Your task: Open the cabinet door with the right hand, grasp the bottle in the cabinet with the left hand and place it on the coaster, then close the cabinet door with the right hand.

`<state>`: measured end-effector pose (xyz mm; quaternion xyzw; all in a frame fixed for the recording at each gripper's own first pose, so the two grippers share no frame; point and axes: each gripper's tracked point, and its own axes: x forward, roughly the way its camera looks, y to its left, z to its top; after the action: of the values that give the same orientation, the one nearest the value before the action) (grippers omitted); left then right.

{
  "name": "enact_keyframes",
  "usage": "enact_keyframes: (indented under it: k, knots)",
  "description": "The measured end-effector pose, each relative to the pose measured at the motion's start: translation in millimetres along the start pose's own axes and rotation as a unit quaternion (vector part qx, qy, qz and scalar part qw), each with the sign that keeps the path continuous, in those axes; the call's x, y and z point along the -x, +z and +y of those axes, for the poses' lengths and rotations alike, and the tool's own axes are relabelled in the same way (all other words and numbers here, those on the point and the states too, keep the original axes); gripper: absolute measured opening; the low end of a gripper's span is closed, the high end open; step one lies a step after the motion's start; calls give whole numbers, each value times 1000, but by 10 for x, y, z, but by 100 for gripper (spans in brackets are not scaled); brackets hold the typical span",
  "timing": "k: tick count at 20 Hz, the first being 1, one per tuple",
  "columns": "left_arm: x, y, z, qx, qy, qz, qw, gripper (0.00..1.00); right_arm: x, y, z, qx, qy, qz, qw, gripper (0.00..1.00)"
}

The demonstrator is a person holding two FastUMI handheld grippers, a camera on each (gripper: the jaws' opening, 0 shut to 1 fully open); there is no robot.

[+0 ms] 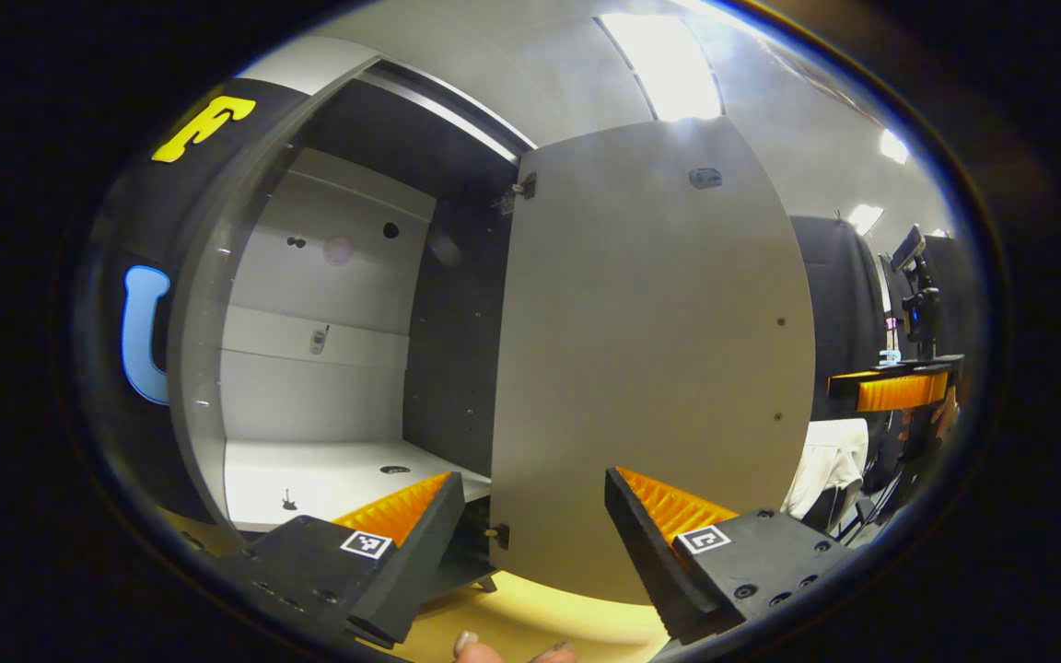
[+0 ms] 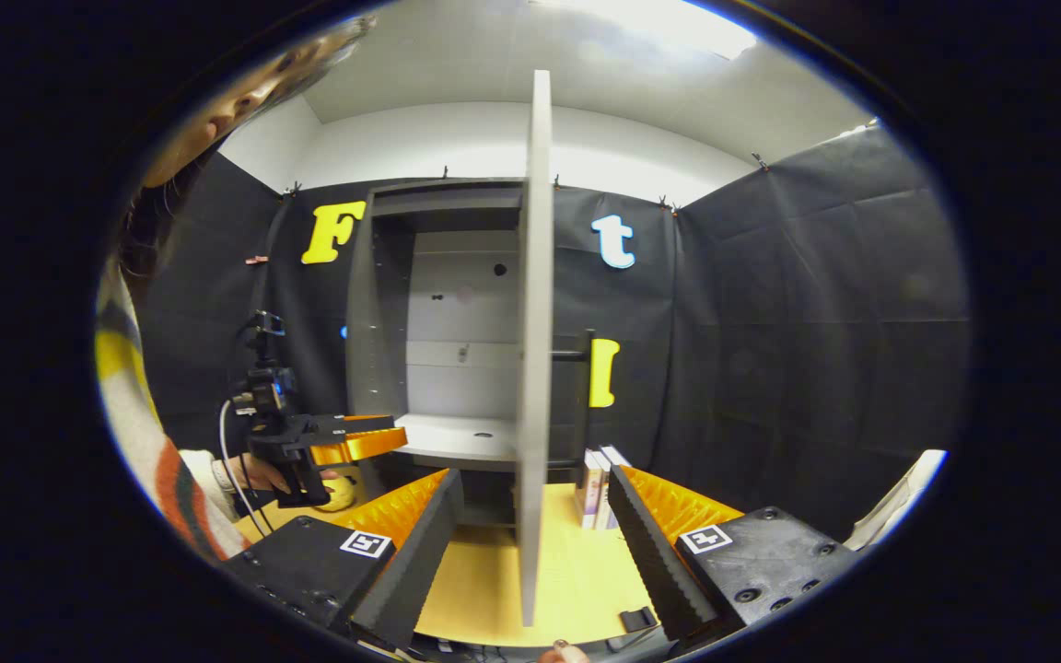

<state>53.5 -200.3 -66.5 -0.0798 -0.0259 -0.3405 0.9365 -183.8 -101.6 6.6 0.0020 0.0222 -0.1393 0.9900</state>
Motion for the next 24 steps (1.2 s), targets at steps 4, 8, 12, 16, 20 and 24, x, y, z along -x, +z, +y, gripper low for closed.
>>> enact_keyframes:
  k: [4, 8, 12, 16, 20, 24]
  knots:
    - [-214, 76, -10, -22, 18, -14, 1000, 96, -263, 59, -474, -19, -16, -24, 999, 97]
    - [-197, 82, 79, -26, 57, -9, 998, 96, -587, 60, -453, -55, 50, -30, 997, 98]
    - [-94, 110, 157, -17, 84, -15, 996, 96, -690, 52, -333, -54, 102, -23, 993, 97]
    - [113, 73, 273, -27, 111, -4, 993, 96, -721, 20, -168, -74, 138, -13, 988, 96]
    - [339, 70, 336, -30, 118, 6, 993, 96, -724, -6, 236, -91, 173, -3, 981, 97]
    - [630, 79, 513, -27, 131, 12, 991, 96, -770, -12, 675, -88, 198, 2, 976, 97]
